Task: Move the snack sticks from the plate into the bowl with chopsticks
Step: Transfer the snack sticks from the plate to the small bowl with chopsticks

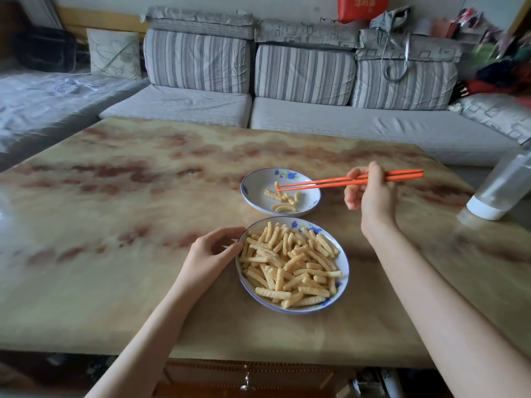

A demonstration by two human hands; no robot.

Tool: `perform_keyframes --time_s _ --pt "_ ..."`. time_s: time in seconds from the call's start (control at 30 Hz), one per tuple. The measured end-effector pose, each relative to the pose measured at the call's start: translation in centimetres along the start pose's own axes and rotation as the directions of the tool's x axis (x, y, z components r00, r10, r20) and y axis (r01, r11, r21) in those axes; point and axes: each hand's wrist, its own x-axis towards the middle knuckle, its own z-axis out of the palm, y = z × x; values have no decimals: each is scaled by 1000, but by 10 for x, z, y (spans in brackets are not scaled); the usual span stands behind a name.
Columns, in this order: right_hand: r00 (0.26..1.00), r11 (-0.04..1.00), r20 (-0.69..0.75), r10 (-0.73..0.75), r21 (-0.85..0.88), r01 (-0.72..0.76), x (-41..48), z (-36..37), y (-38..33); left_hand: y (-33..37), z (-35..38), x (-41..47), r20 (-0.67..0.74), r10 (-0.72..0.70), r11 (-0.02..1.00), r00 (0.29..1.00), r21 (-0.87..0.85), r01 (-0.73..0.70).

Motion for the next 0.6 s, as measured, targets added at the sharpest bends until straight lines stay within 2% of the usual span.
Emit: perform_keyframes --time_s 0.17,0.47,0.6 --pt "999 996 44 12 -84 -8 -2 11 13 -1 0 0 -3 -1 1000 1000 3 1" --pt "999 999 37 -11 -47 13 -10 -14 3 -4 -1 1 1 -2 1000 1000 1 2" --pt "989 1000 151 10 -27 -6 -18 -25 -5 -3 1 1 -10 3 1000 1000 -5 -3"
